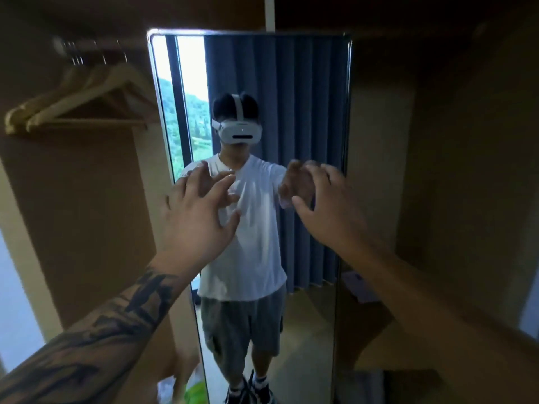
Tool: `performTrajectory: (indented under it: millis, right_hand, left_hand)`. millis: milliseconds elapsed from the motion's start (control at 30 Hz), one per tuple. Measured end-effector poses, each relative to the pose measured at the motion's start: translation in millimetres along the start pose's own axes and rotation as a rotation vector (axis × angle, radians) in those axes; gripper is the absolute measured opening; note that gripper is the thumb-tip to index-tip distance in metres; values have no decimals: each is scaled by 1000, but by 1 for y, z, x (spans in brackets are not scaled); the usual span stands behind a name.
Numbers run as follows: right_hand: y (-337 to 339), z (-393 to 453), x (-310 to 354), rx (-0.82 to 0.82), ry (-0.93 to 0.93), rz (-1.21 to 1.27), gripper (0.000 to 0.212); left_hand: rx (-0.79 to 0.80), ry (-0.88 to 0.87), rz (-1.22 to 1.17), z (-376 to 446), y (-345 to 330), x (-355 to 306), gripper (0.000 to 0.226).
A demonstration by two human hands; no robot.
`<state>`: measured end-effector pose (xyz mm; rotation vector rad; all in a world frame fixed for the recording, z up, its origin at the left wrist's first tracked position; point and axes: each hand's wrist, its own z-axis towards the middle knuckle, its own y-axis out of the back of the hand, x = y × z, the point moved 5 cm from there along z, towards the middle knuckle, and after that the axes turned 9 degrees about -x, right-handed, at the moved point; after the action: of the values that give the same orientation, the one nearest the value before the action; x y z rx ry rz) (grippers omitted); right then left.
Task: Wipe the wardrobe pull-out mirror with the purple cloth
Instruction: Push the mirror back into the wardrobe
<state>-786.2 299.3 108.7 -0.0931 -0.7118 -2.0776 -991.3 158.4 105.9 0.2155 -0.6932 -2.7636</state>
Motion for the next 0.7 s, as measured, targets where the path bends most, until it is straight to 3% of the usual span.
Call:
performTrajectory:
  millis: [167,300,500,700]
  right_hand:
    - [9,29,-23,-145,-217,101,91]
    - [1,34,-32,-90,-367,242,89]
    - [0,34,-29,-170,-393,322,79]
    - [5,20,-32,-183,-362,339,77]
  left_hand:
    - [-156,28,17,34,12,14,67]
    - [-151,140,-21,41,7,36,73]
    - [-140,171,-340,41,-2,37,73]
    - [-102,199,-372,47,-14,45,77]
